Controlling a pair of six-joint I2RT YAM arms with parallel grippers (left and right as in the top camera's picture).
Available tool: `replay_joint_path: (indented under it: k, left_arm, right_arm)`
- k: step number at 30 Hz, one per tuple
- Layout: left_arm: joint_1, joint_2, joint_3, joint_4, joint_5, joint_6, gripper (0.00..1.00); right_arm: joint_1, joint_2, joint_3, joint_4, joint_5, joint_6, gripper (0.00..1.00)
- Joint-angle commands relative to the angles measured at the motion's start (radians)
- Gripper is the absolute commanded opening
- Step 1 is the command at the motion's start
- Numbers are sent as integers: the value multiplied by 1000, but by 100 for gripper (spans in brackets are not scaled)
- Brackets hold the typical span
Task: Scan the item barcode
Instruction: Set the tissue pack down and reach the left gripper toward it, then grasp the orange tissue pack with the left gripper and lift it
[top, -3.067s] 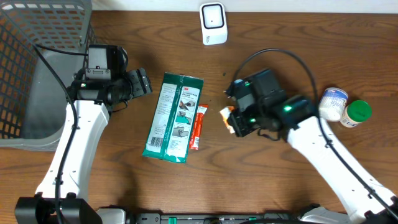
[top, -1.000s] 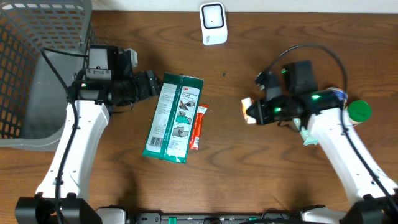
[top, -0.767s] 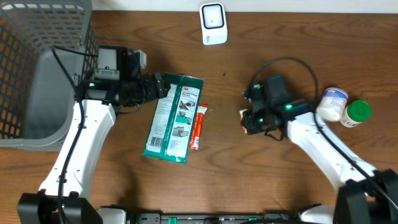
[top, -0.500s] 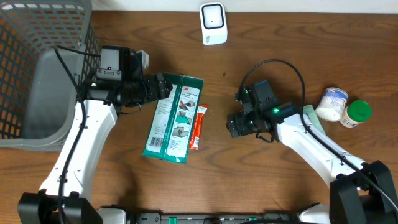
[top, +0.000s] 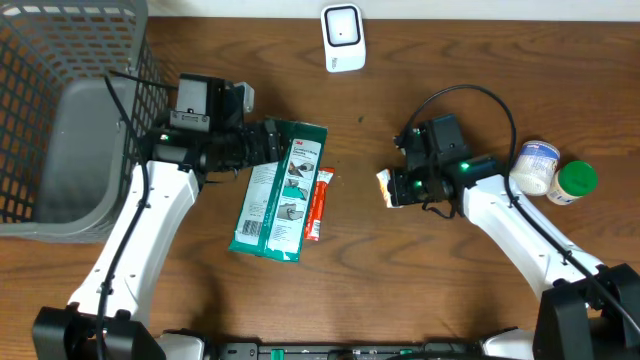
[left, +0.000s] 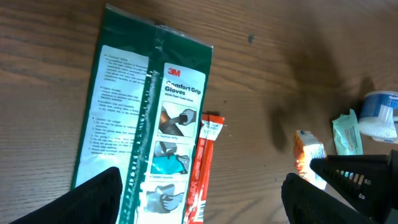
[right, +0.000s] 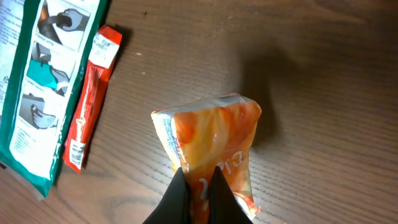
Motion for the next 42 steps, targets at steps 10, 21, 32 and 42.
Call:
replay_joint_path:
  k: [10,21,32,42]
  left_arm:
    - [-13,11,-13,0,8,6,83]
    - [-97,11,-13,11,76,-5,83]
    - [-325,161,-13,121,93,-24,83]
    - [-468,349,-13,299,100,-66,82]
  right_arm:
    - [11,-17,3,18,-50,-3,97]
    - [-38,-18,11,92,-280,27,98]
    - [-360,-19,63,52,-352,31,99]
    - [-479,-19,62,-53,-127,31,99]
